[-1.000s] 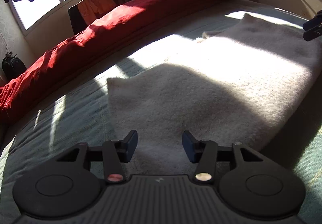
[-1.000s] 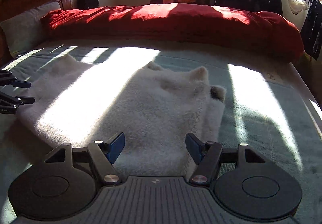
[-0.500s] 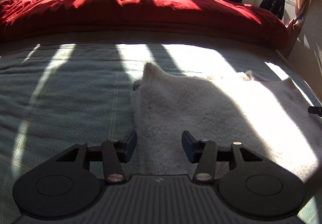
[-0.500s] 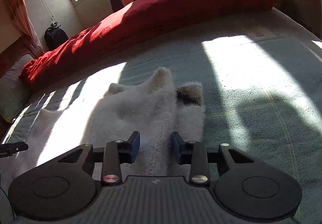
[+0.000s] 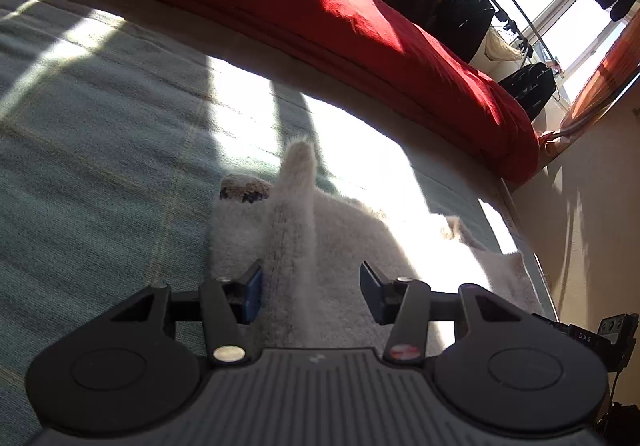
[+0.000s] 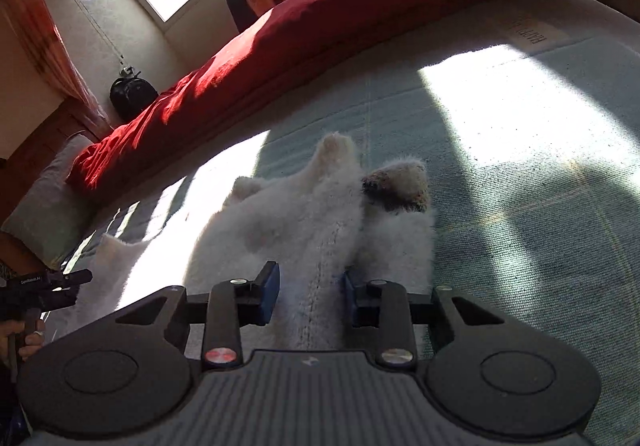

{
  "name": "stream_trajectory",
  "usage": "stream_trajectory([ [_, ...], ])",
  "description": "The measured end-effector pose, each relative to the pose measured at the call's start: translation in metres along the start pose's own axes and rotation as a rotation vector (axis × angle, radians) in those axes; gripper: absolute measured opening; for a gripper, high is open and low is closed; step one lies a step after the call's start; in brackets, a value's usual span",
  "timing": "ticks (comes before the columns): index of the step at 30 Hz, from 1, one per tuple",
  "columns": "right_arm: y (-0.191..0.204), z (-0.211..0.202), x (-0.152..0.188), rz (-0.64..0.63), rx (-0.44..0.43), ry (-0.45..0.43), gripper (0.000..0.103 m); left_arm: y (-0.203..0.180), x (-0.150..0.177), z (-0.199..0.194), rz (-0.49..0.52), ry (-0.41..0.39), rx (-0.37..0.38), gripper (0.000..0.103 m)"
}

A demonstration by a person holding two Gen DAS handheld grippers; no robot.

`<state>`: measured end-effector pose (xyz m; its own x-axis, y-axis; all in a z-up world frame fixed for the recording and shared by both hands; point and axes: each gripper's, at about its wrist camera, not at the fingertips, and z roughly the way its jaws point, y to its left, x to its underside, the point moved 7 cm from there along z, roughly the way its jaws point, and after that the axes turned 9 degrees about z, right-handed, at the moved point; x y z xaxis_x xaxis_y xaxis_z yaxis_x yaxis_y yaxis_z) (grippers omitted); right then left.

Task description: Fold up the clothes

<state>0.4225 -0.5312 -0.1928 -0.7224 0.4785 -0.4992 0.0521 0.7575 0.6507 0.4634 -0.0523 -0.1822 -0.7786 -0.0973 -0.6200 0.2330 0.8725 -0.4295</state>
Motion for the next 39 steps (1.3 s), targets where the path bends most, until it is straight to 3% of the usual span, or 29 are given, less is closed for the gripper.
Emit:
stream_trajectory([
  [3, -0.003, -0.001, 0.003, 0.029, -0.027, 0.010, 0.036, -0.003, 0.009, 0.000, 0.036, 0.022, -0.015, 0.048],
  [4, -0.002, -0.002, 0.004, 0.027, -0.019, 0.011, 0.027, -0.006, 0.009, -0.002, 0.046, 0.023, -0.017, 0.045],
  [5, 0.000, -0.003, 0.005, 0.016, -0.010, 0.017, 0.020, -0.009, 0.008, -0.004, 0.060, 0.026, -0.028, 0.033],
  [7, 0.007, -0.007, 0.006, -0.009, 0.007, 0.010, 0.015, -0.014, 0.006, -0.007, 0.090, 0.033, -0.054, 0.014],
  [15, 0.035, -0.041, -0.009, -0.073, 0.029, -0.018, 0.014, -0.030, -0.007, -0.023, 0.056, 0.025, -0.003, 0.013],
  [20, 0.025, -0.030, -0.005, -0.087, 0.111, 0.013, 0.014, -0.015, 0.001, -0.005, 0.000, 0.059, -0.038, 0.013],
  [27, -0.001, -0.020, 0.008, -0.036, 0.137, 0.028, 0.014, 0.005, 0.007, -0.002, -0.024, 0.062, -0.102, 0.017],
  [30, 0.007, -0.029, 0.006, -0.073, 0.171, 0.007, 0.018, -0.001, 0.002, -0.013, 0.060, 0.052, -0.172, 0.017],
  [34, 0.023, -0.057, 0.000, -0.144, 0.224, -0.074, 0.024, -0.025, -0.004, -0.037, 0.245, 0.009, -0.261, 0.018],
  [36, 0.037, -0.072, 0.001, -0.172, 0.185, -0.100, 0.025, -0.049, -0.001, -0.046, 0.362, -0.015, -0.248, 0.023],
  [39, 0.055, -0.070, 0.016, -0.223, 0.152, -0.060, 0.029, -0.075, 0.013, -0.044, 0.488, -0.008, -0.239, 0.033],
])
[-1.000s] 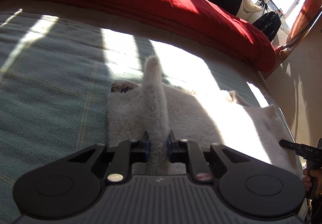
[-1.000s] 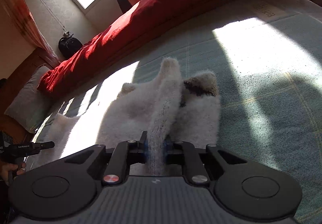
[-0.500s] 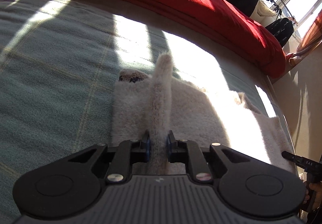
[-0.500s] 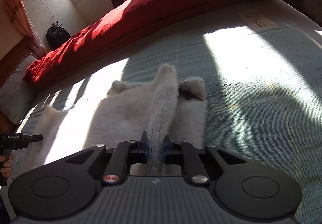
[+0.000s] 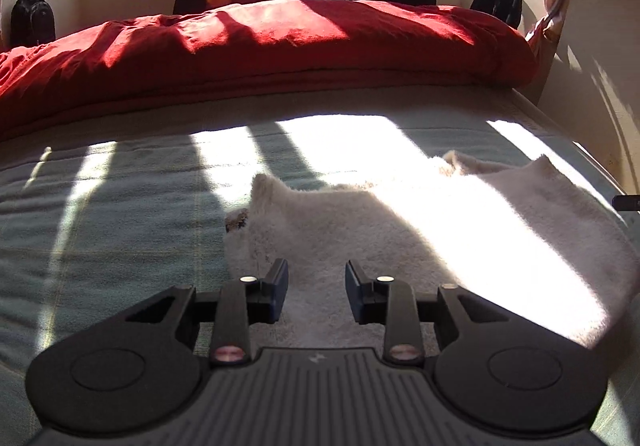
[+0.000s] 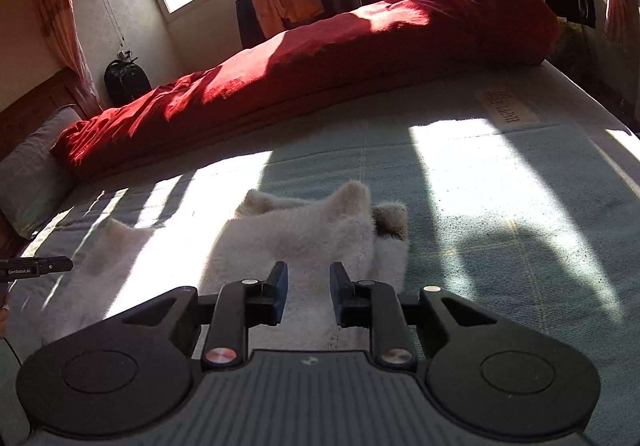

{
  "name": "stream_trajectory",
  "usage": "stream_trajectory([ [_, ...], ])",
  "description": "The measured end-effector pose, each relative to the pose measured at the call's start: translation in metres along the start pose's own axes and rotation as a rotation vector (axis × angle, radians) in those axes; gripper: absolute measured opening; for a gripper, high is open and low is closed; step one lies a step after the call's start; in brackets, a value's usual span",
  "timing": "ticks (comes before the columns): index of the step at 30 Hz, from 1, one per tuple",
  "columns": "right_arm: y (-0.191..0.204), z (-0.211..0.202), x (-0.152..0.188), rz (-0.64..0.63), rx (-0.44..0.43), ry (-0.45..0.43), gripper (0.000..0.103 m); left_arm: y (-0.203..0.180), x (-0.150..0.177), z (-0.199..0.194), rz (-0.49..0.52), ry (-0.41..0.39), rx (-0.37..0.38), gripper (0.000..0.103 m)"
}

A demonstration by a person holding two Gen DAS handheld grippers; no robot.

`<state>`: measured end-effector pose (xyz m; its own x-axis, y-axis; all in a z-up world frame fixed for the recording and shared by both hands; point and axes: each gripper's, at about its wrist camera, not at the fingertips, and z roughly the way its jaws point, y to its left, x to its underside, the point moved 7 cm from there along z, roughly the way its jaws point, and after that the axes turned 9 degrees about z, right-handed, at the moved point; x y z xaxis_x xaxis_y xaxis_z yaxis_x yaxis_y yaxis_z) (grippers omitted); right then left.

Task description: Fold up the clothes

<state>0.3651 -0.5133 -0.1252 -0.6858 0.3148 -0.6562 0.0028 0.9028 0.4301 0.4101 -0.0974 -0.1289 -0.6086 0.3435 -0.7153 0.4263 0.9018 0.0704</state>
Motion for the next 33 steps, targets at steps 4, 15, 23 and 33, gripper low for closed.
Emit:
stream_trajectory([
  [4, 0.006, 0.017, 0.034, -0.060, 0.046, 0.075, 0.029, -0.015, 0.027, 0.016, 0.006, 0.084, 0.015, 0.033],
  [15, 0.008, -0.010, 0.056, -0.107, 0.085, 0.051, 0.031, -0.046, 0.050, -0.017, 0.105, 0.060, -0.009, 0.035],
  [23, 0.101, 0.005, 0.086, -0.265, -0.065, 0.085, 0.035, -0.140, 0.023, -0.020, 0.297, -0.087, 0.118, 0.041],
  [33, 0.060, -0.008, 0.123, -0.189, -0.010, 0.151, 0.035, -0.106, 0.080, -0.016, 0.187, 0.041, 0.104, 0.044],
])
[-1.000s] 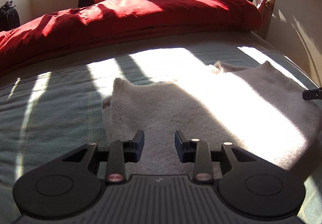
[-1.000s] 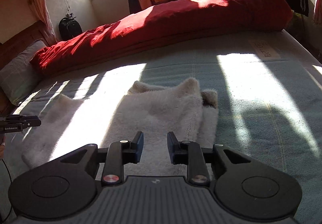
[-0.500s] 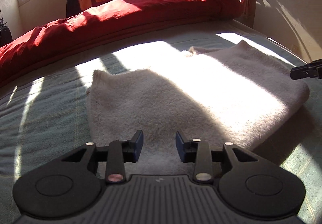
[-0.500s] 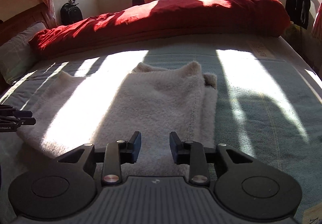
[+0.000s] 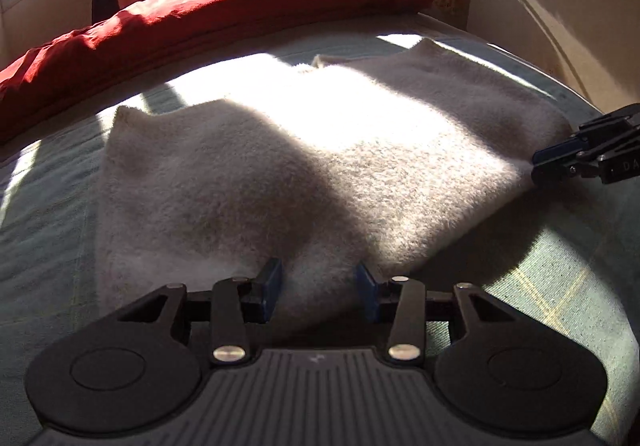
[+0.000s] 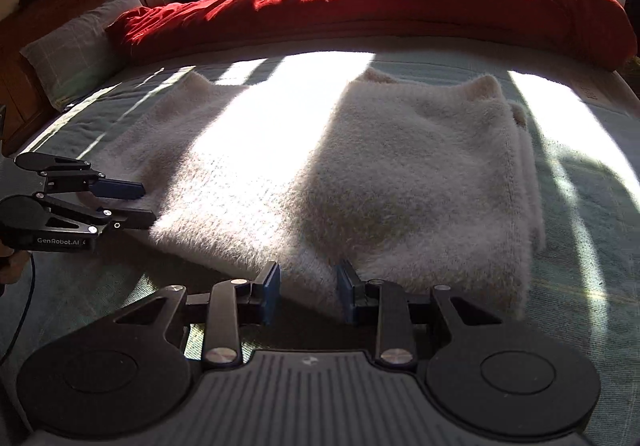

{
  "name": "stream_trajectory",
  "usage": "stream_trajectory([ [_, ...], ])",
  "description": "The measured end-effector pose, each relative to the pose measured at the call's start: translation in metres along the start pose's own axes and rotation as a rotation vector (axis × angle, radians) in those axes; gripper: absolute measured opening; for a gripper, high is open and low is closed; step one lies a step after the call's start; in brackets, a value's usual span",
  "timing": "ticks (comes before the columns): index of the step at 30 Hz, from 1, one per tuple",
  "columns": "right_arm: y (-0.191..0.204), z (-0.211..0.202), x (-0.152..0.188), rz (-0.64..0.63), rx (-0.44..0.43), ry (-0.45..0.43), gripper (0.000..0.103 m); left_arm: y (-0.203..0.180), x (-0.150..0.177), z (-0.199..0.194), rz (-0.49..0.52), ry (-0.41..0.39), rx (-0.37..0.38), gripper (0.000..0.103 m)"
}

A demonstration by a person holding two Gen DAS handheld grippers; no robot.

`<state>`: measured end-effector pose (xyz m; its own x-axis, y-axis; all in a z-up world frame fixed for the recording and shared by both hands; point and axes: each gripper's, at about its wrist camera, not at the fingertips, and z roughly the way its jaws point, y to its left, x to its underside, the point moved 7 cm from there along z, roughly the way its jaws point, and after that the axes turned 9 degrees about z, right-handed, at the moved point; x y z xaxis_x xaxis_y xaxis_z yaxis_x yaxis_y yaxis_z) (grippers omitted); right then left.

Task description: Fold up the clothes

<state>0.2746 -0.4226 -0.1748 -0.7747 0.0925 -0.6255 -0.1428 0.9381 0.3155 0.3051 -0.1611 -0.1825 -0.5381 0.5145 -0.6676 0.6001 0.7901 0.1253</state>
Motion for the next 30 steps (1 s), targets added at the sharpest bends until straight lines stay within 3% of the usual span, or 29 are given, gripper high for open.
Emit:
stream_trajectory([
  [3, -0.013, -0.021, -0.003, 0.047, -0.006, -0.036, 0.036, 0.010, -0.001, -0.019, 0.001, -0.023, -0.030, 0.041],
  [7, -0.029, -0.032, -0.019, 0.084, 0.049, -0.112, 0.046, 0.023, -0.010, -0.020, -0.024, -0.031, -0.072, 0.046],
  [11, -0.053, -0.020, -0.009, 0.176, 0.080, -0.070, 0.045, 0.035, 0.009, -0.006, -0.105, 0.041, -0.078, 0.046],
  [15, -0.056, -0.031, -0.003, 0.196, 0.079, -0.061, 0.045, 0.042, 0.015, -0.018, -0.136, 0.020, -0.074, 0.046],
  [21, -0.047, -0.037, -0.032, 0.159, 0.088, -0.142, 0.048, 0.049, 0.005, -0.015, -0.153, 0.019, -0.094, 0.049],
  [24, -0.060, -0.019, -0.023, 0.178, 0.128, -0.068, 0.048, 0.053, 0.017, -0.009, -0.174, 0.067, -0.087, 0.049],
  [27, -0.059, -0.027, -0.013, 0.155, 0.126, -0.057, 0.048, 0.051, 0.017, -0.020, -0.144, 0.063, -0.091, 0.049],
  [30, -0.051, -0.042, -0.013, 0.100, 0.158, -0.061, 0.059, 0.041, 0.008, -0.037, -0.035, 0.038, -0.149, 0.049],
])
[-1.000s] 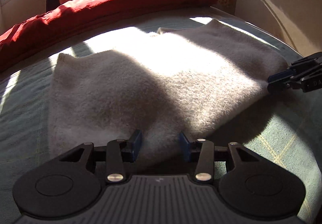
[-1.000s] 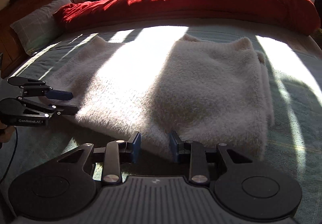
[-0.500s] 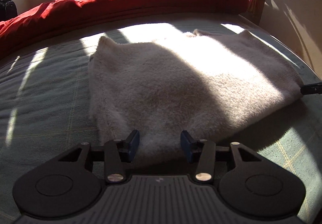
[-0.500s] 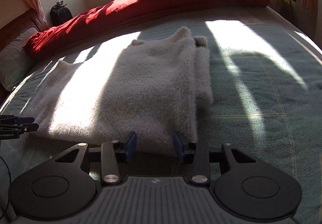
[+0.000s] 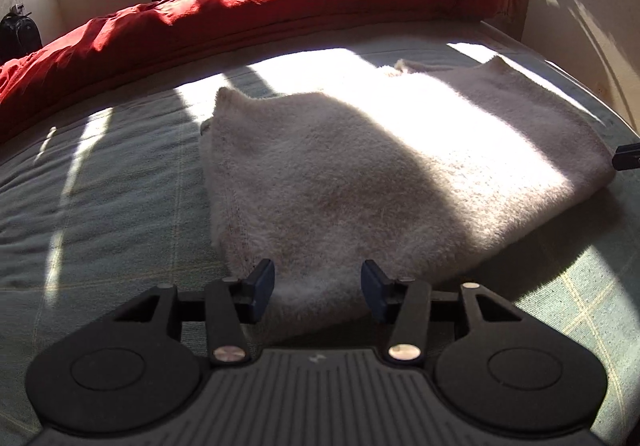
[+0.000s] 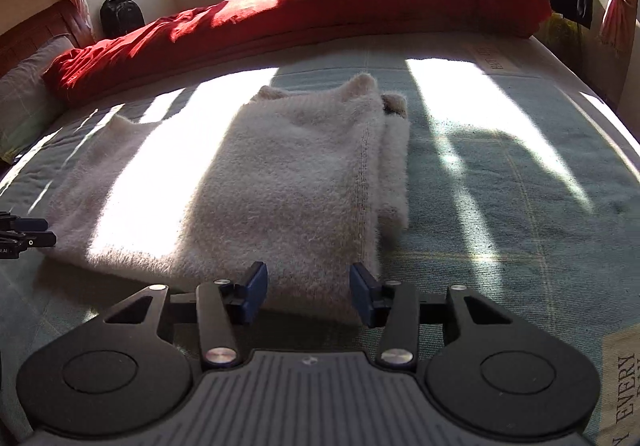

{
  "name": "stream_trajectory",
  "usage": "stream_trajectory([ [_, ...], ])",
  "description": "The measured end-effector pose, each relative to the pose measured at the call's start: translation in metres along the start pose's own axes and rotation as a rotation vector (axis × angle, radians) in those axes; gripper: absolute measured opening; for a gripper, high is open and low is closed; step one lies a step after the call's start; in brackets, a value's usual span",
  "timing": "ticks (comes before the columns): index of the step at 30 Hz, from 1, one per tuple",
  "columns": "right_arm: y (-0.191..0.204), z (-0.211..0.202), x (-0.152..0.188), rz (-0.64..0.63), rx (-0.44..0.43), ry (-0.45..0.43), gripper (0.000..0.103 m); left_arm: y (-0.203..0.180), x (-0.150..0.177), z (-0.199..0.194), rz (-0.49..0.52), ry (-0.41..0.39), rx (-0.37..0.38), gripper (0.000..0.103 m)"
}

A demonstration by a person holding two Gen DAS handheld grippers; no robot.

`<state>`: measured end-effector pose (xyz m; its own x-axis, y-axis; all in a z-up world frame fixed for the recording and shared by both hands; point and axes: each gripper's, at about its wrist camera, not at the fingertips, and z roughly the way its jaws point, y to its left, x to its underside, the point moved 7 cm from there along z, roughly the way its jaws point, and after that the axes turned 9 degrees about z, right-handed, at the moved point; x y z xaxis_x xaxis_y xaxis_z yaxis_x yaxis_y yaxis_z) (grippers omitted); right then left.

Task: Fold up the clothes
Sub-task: 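Roll both tools and lower them to the folded sweater's side edge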

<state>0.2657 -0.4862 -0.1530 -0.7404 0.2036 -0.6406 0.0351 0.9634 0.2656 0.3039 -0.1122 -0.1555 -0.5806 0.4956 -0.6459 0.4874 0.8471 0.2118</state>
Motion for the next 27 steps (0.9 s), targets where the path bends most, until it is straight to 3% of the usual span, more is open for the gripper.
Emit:
stream_trajectory([
  [5, 0.032, -0.022, -0.005, -0.229, 0.069, -0.055, 0.068, -0.047, -0.014, -0.025, 0.368, -0.100, -0.121, 0.071],
  [10, 0.076, -0.019, 0.009, -0.493, 0.119, -0.093, 0.086, -0.098, 0.001, -0.013, 0.716, -0.109, -0.211, 0.073],
  [18, 0.122, 0.019, 0.045, -0.818, 0.148, -0.078, 0.089, -0.114, 0.015, 0.023, 0.898, -0.073, -0.281, 0.073],
  [21, 0.136, 0.036, 0.054, -0.917, 0.148, -0.085, 0.097, -0.116, 0.013, 0.032, 0.951, -0.085, -0.296, 0.073],
  [27, 0.155, 0.066, 0.062, -1.067, 0.149, -0.107, 0.100, -0.122, 0.006, 0.049, 1.027, -0.128, -0.313, 0.077],
])
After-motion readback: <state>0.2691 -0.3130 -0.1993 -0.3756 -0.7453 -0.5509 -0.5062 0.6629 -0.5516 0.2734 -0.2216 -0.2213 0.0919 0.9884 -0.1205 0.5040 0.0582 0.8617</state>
